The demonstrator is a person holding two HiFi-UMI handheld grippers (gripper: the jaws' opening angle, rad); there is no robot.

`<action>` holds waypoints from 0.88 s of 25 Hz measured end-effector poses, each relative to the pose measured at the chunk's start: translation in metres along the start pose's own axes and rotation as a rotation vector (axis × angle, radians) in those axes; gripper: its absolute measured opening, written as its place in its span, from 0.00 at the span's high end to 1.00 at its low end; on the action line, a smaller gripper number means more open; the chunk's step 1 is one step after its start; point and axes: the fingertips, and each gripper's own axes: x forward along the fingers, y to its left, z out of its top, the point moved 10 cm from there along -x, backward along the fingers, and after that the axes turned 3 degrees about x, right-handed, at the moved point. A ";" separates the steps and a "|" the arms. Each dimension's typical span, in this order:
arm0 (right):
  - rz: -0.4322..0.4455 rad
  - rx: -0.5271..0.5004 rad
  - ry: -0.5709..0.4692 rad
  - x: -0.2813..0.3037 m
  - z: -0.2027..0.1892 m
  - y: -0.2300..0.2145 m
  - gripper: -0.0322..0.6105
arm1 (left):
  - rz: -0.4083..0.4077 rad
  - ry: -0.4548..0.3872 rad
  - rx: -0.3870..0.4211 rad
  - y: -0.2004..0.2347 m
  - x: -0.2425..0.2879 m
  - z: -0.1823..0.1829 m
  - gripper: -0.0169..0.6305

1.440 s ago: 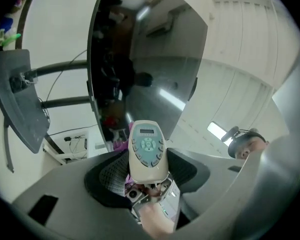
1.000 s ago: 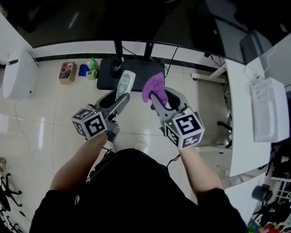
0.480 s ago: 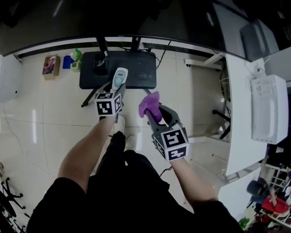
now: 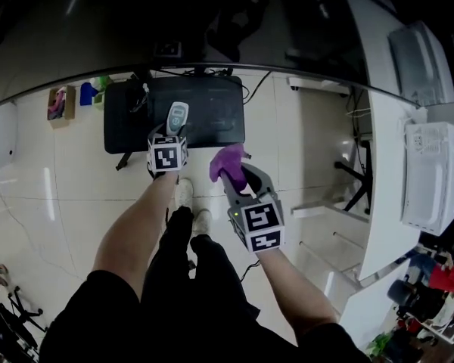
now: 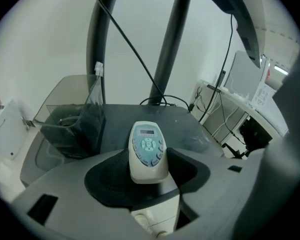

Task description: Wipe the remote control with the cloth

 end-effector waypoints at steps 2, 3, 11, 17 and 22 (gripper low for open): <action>-0.010 0.000 0.012 0.013 -0.002 -0.005 0.73 | 0.005 -0.003 0.011 0.001 0.004 0.000 0.62; -0.015 -0.001 0.018 0.020 -0.002 -0.008 0.73 | 0.002 -0.003 0.013 0.000 0.006 0.000 0.62; -0.044 -0.053 0.122 0.083 -0.014 -0.028 0.72 | -0.006 -0.007 0.034 -0.001 0.008 -0.001 0.59; -0.058 -0.094 0.182 0.146 -0.018 -0.050 0.70 | -0.008 -0.024 0.039 -0.003 -0.019 -0.004 0.59; -0.079 -0.123 0.269 0.192 -0.034 -0.062 0.70 | -0.024 -0.035 0.070 -0.005 -0.058 -0.026 0.59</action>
